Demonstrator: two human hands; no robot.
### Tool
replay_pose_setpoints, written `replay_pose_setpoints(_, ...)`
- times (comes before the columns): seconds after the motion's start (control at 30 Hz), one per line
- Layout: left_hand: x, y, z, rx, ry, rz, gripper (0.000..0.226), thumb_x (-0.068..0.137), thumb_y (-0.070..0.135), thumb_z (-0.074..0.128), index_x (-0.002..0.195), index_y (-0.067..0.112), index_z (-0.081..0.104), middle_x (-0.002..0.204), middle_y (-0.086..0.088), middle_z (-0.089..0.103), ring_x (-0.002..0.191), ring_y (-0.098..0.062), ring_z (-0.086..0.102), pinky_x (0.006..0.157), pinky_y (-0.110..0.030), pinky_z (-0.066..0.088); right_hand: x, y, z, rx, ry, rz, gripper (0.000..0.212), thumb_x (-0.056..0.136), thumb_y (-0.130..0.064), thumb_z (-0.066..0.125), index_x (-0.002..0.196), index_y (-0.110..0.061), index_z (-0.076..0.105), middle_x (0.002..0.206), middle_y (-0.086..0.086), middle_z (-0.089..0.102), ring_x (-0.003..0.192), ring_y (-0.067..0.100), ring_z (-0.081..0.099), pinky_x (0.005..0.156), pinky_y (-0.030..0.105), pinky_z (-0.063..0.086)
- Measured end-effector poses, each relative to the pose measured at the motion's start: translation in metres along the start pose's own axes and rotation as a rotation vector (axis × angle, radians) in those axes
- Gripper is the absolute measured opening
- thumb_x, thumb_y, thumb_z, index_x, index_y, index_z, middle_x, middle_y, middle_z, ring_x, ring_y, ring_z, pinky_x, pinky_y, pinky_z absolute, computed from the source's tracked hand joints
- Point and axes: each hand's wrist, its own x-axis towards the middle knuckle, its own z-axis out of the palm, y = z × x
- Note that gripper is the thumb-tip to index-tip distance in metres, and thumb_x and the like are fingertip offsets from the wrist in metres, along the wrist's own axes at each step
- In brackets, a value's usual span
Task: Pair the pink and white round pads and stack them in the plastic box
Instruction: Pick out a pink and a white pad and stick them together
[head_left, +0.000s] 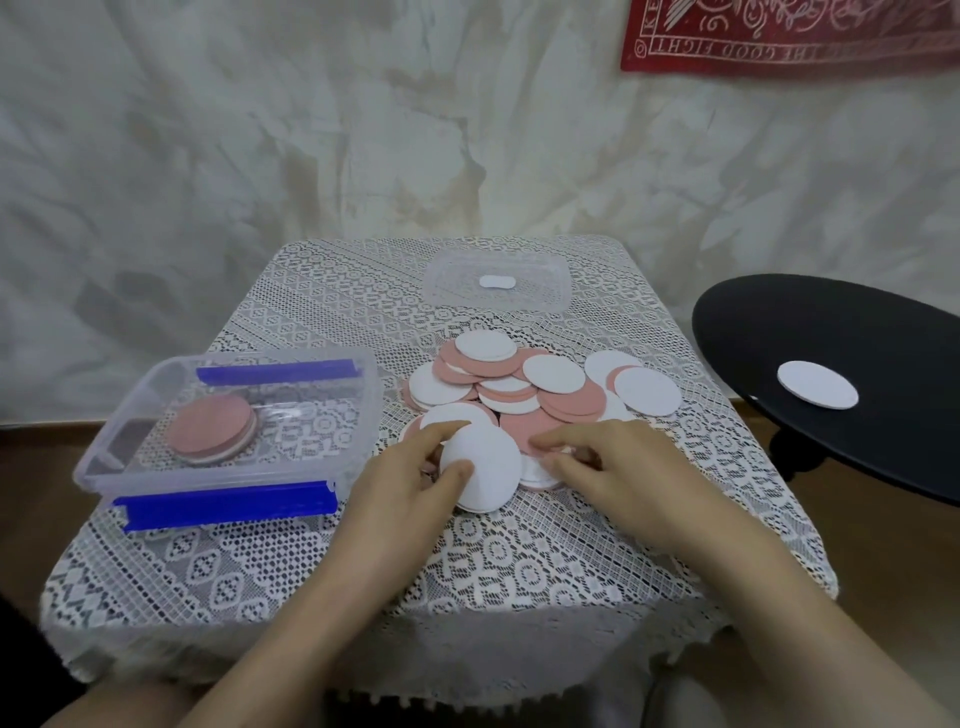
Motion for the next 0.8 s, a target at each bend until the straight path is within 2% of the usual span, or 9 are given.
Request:
replay_pose_setpoints(0.07,-0.001,0.001,0.000,-0.004,0.000,-0.005,0.039,0.096,0.027,0.061,0.133,0.037,0.060,0.086,0.016,0.058,0.068,0.007,0.051,0.064,-0.016,0.037,-0.002,0.000,0.000,0.030,-0.025,-0.011,0.024,0.097,-0.046,0.058,0.117,-0.045,0.071,0.086,-0.030,0.070,0.081,-0.010,0.060,0.075,0.021,0.048)
replay_pose_setpoints(0.13,-0.001,0.001,0.001,0.005,-0.003,-0.003,0.039,0.095,0.028,0.061,0.133,0.038,0.060,0.091,0.016,0.061,0.070,0.004,0.052,0.066,-0.018,0.039,-0.004,0.001,0.000,0.049,-0.024,-0.012,0.019,0.095,-0.047,0.060,0.109,-0.047,0.074,0.099,-0.029,0.072,0.092,-0.009,0.062,0.083,0.025,0.051)
replay_pose_setpoints(0.27,0.000,0.000,0.002,0.017,0.002,0.002,0.039,0.095,0.029,0.061,0.133,0.037,0.060,0.100,0.013,0.066,0.072,0.003,0.053,0.068,-0.020,0.042,-0.002,0.004,0.002,0.083,0.029,0.009,0.018,0.093,-0.046,0.064,0.110,-0.045,0.071,0.085,-0.019,0.070,0.078,-0.003,0.061,0.072,0.026,0.049)
replay_pose_setpoints(0.33,0.000,-0.001,0.002,0.016,0.006,-0.005,0.039,0.094,0.030,0.062,0.133,0.038,0.061,0.096,0.016,0.064,0.070,0.004,0.053,0.068,-0.021,0.041,0.003,0.004,0.004,0.059,0.049,0.044,0.032,0.092,-0.050,0.063,0.123,-0.042,0.064,0.076,-0.015,0.062,0.071,0.002,0.057,0.063,0.025,0.041)
replay_pose_setpoints(0.43,0.001,-0.001,0.002,0.010,0.004,-0.017,0.039,0.094,0.030,0.062,0.132,0.038,0.061,0.093,0.018,0.062,0.071,0.004,0.054,0.067,-0.020,0.040,0.010,0.004,0.008,-0.037,0.057,0.103,0.058,0.088,-0.062,0.062,0.139,-0.039,0.051,0.070,-0.016,0.046,0.075,0.010,0.053,0.058,0.023,0.033)
replay_pose_setpoints(0.53,0.002,-0.001,0.001,0.004,0.005,-0.016,0.039,0.095,0.030,0.062,0.132,0.041,0.061,0.090,0.016,0.063,0.069,0.004,0.053,0.065,-0.018,0.039,0.012,0.001,0.006,-0.059,0.023,0.143,0.063,0.085,-0.063,0.067,0.141,-0.039,0.050,0.072,-0.016,0.042,0.079,0.012,0.053,0.058,0.024,0.033)
replay_pose_setpoints(0.6,0.003,-0.002,0.000,0.009,0.007,-0.015,0.039,0.095,0.029,0.062,0.131,0.042,0.061,0.087,0.014,0.063,0.067,0.002,0.052,0.062,-0.017,0.038,0.010,-0.001,0.003,-0.020,-0.004,0.174,0.054,0.082,-0.059,0.072,0.129,-0.040,0.053,0.076,-0.016,0.045,0.079,0.014,0.055,0.059,0.028,0.036)
replay_pose_setpoints(0.7,0.003,-0.001,0.001,-0.002,0.006,0.005,0.036,0.095,0.026,0.062,0.128,0.040,0.062,0.087,0.013,0.064,0.066,0.002,0.052,0.058,-0.012,0.037,0.005,0.000,-0.003,0.118,0.048,0.227,0.035,0.083,-0.046,0.078,0.097,-0.031,0.051,0.081,-0.010,0.057,0.073,0.013,0.057,0.060,0.033,0.039)
replay_pose_setpoints(0.8,0.001,0.001,0.002,-0.043,0.011,0.012,0.033,0.095,0.022,0.062,0.123,0.040,0.064,0.078,0.016,0.059,0.063,0.004,0.051,0.055,-0.010,0.036,-0.001,0.003,-0.006,0.073,0.057,0.179,0.031,0.091,-0.039,0.071,0.081,-0.022,0.046,0.073,-0.003,0.056,0.065,0.014,0.050,0.057,0.034,0.035)
